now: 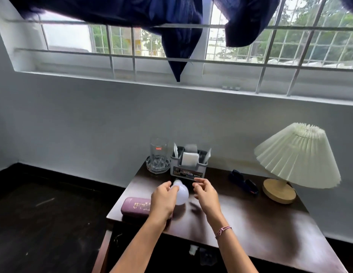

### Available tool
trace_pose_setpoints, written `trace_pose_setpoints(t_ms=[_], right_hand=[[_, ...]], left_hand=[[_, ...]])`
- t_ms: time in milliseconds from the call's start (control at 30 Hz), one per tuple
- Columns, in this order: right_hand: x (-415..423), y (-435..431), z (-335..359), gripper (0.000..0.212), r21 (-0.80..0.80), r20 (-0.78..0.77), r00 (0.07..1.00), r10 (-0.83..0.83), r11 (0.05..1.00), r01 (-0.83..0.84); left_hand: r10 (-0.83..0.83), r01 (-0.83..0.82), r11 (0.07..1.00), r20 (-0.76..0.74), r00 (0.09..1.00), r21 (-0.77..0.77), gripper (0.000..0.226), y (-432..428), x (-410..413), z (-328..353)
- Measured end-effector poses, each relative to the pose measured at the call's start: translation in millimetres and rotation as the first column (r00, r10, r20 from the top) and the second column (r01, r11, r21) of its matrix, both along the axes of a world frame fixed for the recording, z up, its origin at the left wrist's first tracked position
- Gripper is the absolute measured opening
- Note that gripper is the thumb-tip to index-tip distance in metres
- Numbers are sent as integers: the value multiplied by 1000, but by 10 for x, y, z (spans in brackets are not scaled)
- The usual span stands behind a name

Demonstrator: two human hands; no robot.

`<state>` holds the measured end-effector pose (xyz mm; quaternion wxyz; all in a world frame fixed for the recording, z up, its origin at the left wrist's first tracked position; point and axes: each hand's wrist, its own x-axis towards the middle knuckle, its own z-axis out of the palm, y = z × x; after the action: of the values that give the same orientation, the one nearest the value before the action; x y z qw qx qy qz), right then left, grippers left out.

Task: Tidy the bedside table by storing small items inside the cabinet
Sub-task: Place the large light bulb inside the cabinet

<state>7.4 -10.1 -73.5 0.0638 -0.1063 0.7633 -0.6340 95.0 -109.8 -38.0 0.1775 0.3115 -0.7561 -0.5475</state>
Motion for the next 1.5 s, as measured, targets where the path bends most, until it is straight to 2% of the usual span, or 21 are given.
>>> trace_pose_setpoints(t_ms=[133, 233, 333, 467, 567, 700, 967, 1233, 1500], right_hand=[[-93, -81, -63, 14, 14, 87, 996, 22, 1000, -23], [-69, -126, -103, 18, -48, 172, 983, 67, 997, -59], [-37, -131, -135, 19, -47, 166, 983, 83, 996, -76], [-24, -104, -144, 14, -35, 130, 989, 69, 997, -65], [-6, -60, -126, 15, -15, 114, 992, 50, 999, -48], [29, 10, -70, 22, 15, 62, 997, 36, 999, -37], [222, 153, 55, 16, -46, -3, 1000, 12, 999, -12], [487, 454, 67, 23, -84, -24, 997, -80, 993, 78], [821, 753, 82, 21, -60, -107, 983, -151, 987, 146]], left_hand=[[7, -6, 1000, 33, 999, -20, 45, -57, -93, -28], [0, 1, 1000, 58, 998, -21, 27, -49, -137, -38], [-4, 5, 1000, 52, 999, -20, 18, -48, -164, -44], [-10, 11, 1000, 38, 999, -24, 34, -33, -202, -54], [-6, 7, 999, 19, 1000, -33, 18, -8, -212, -71], [-7, 7, 999, -9, 1000, -52, 33, 49, -181, -65], [-60, 48, 990, -83, 995, -133, 38, 142, -56, -55], [-177, 149, 963, -111, 978, -225, 69, 362, 172, -123], [-263, 199, 927, -174, 949, -318, 69, 581, 349, -234]])
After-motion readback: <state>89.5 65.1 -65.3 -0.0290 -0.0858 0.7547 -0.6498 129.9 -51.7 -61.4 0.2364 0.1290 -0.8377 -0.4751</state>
